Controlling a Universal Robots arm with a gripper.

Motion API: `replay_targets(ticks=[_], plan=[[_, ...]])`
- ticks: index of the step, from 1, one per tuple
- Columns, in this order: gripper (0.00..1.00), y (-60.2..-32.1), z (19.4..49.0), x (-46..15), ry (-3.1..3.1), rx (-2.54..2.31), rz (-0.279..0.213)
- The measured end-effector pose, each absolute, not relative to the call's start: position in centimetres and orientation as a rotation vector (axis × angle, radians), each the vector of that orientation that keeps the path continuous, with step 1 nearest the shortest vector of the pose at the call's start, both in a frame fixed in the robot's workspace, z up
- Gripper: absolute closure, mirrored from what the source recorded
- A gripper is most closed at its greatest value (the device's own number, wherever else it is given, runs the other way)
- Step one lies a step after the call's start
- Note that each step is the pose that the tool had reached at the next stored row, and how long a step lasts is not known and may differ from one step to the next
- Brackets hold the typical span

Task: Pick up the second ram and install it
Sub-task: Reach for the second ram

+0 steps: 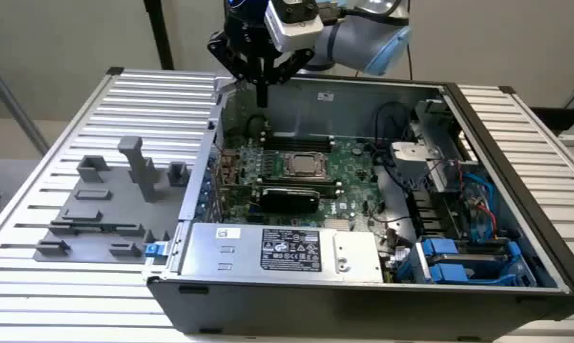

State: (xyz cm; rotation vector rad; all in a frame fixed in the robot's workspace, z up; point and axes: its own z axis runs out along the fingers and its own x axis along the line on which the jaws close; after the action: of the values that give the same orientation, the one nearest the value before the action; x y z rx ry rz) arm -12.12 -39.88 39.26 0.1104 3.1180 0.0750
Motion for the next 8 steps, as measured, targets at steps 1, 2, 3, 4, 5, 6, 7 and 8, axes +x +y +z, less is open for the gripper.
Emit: replay_targets(ticks=[1, 2, 3, 4, 5, 6, 7, 8], plan=[[1.0, -39.88, 39.26, -12.12, 3.118, 0.11, 0.075], [1.0, -39.88, 39.26, -12.12, 3.118, 0.11, 0.075], [1.0, -39.88, 39.26, -12.12, 3.118, 0.11, 0.075], [1.0, -39.88, 39.26, -12.12, 3.118, 0.11, 0.075], [1.0, -39.88, 39.26, -12.12, 3.118, 0.11, 0.075], [1.0, -39.88, 39.26, -12.12, 3.118, 0.11, 0.075], [1.0, -39.88, 39.26, -12.12, 3.118, 0.11, 0.075], [1.0, -39.88, 39.26, -12.12, 3.118, 0.11, 0.075]])
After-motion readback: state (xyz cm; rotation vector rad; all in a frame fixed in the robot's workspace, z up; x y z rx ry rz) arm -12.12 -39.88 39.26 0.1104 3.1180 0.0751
